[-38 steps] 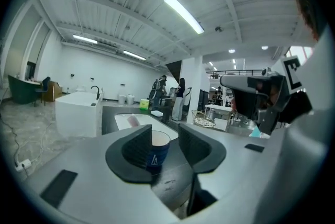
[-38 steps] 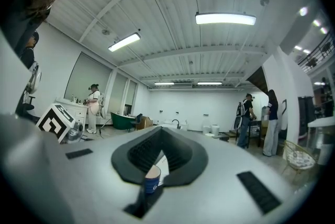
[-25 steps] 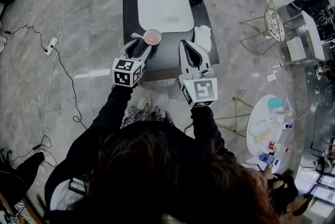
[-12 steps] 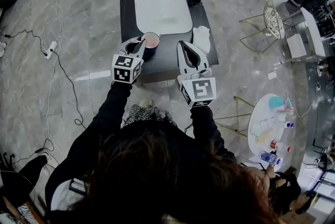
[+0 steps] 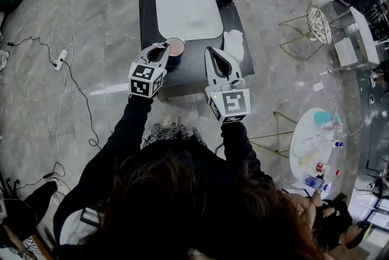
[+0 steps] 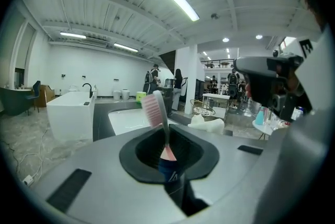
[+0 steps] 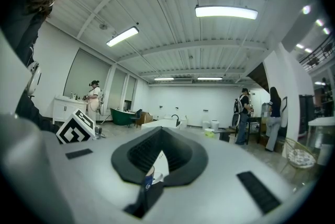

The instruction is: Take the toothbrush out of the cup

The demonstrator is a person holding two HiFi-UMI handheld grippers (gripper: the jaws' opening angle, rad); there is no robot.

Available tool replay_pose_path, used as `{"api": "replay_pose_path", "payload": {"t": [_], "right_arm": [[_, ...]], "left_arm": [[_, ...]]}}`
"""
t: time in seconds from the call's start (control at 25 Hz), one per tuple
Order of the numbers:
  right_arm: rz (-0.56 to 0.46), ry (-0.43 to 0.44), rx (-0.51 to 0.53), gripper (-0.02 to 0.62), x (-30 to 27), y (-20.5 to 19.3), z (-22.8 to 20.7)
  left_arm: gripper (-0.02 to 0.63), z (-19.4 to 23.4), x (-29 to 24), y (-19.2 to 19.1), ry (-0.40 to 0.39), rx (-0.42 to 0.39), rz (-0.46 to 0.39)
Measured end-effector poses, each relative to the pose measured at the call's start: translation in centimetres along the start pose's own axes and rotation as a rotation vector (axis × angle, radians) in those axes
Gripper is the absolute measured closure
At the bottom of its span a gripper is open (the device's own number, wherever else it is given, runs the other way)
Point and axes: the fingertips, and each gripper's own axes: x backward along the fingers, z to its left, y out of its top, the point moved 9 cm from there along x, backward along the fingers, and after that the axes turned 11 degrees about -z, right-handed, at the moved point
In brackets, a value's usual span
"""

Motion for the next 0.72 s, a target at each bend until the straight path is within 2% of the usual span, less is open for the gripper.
{"api": "replay_pose_path", "payload": {"t": [0.52, 0.72], "right_arm": [[-0.015, -0.012, 0.003, 0.591, 1.0, 0.6, 0.0], [-0.017, -0.017, -0.007, 0.591, 1.8, 0.2, 0.3]], "left_arm": [[0.575, -2.1, 1.8, 5.2, -0.079, -0.076, -0.092], [0.575, -2.7, 3.4, 7.3, -0.118, -0.090, -0.099]]}}
